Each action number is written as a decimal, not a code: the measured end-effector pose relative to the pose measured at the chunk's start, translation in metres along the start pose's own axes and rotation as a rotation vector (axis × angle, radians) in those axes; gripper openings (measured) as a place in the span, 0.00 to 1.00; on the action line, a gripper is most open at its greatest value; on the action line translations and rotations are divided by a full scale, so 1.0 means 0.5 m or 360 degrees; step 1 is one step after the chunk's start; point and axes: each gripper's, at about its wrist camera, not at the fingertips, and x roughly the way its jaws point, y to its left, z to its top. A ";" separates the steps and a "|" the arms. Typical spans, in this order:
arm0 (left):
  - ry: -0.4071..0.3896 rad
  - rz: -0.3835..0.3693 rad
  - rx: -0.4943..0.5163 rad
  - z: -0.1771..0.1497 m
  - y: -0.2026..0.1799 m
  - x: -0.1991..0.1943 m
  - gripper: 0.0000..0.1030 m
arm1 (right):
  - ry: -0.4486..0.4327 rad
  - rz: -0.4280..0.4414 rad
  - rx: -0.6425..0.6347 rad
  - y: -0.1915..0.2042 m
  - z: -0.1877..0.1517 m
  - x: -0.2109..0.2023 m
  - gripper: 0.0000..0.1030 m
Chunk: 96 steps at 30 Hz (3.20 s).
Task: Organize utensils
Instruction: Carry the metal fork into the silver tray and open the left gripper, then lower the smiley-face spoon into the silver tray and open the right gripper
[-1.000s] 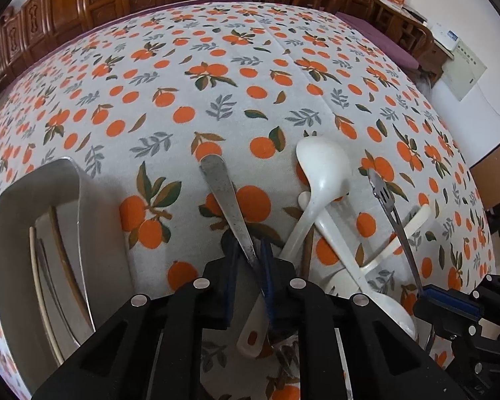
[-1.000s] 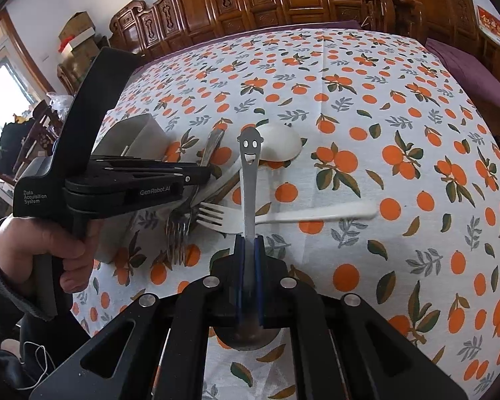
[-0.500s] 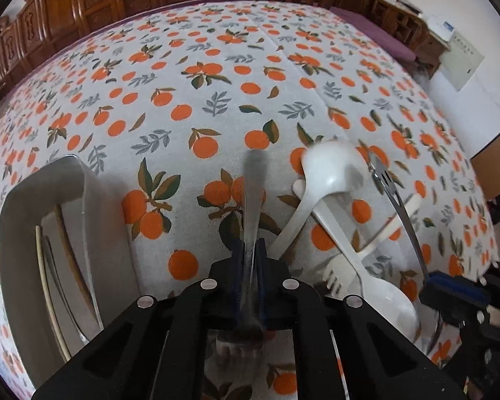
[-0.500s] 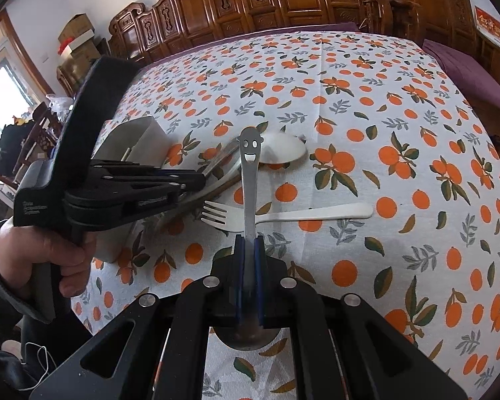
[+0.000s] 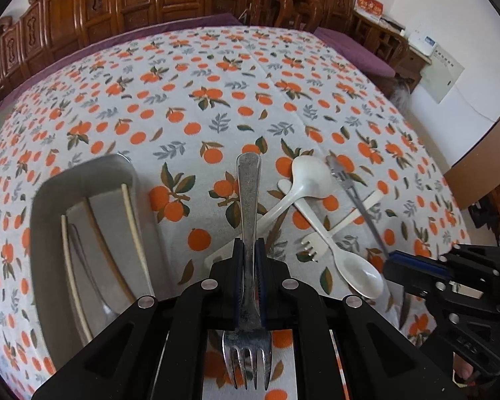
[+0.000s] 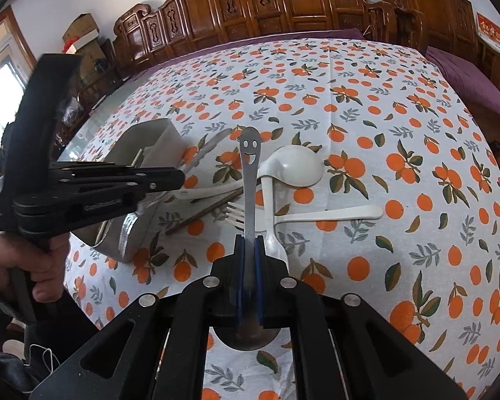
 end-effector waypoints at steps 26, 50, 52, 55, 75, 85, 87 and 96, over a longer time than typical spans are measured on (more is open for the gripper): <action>-0.0191 0.0051 -0.0167 -0.048 0.194 -0.156 0.06 | -0.0030 0.0039 -0.0114 0.141 0.048 0.019 0.07; 0.0034 0.0151 -0.0201 -0.062 0.235 -0.002 0.06 | 0.0025 0.0024 -0.0077 0.109 0.033 0.044 0.07; 0.0050 0.0156 -0.0200 -0.063 0.236 0.005 0.06 | 0.0026 0.0026 -0.0080 0.110 0.032 0.044 0.07; 0.0084 0.0166 -0.0211 -0.065 0.239 0.012 0.06 | 0.0026 0.0025 -0.0086 0.116 0.031 0.042 0.07; -0.0160 0.0108 -0.0219 -0.099 0.272 -0.164 0.06 | -0.0004 0.0050 -0.0229 0.239 0.068 0.034 0.07; -0.0272 0.0126 -0.0230 -0.141 0.309 -0.258 0.08 | 0.0009 0.0099 -0.0307 0.325 0.098 0.065 0.07; -0.0288 0.0129 -0.0245 -0.152 0.318 -0.272 0.11 | 0.0011 0.0107 -0.0326 0.341 0.104 0.073 0.07; -0.0316 0.0154 -0.0281 -0.185 0.348 -0.306 0.16 | 0.0054 0.0131 -0.0346 0.379 0.127 0.124 0.07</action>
